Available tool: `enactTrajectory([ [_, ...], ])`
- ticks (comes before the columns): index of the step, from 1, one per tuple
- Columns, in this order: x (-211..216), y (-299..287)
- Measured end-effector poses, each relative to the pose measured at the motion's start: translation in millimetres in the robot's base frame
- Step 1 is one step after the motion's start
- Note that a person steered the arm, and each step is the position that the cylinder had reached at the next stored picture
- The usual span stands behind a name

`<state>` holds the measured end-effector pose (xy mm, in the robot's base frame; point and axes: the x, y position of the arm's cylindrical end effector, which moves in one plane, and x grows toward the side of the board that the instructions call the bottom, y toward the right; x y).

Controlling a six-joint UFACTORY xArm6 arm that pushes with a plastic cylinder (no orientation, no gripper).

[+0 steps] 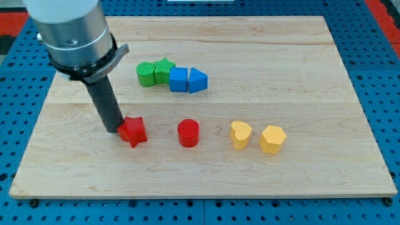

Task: Slide the red star along with red circle and yellow heart towards center right

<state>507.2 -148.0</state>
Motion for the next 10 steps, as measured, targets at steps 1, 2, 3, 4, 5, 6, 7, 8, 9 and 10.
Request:
enactTrajectory([
  [1, 16, 5],
  [2, 19, 22],
  [3, 19, 43],
  [4, 19, 82],
  [5, 19, 120],
  [6, 19, 156],
  [7, 19, 189],
  [8, 19, 219],
  [9, 22, 203],
  [10, 22, 187],
])
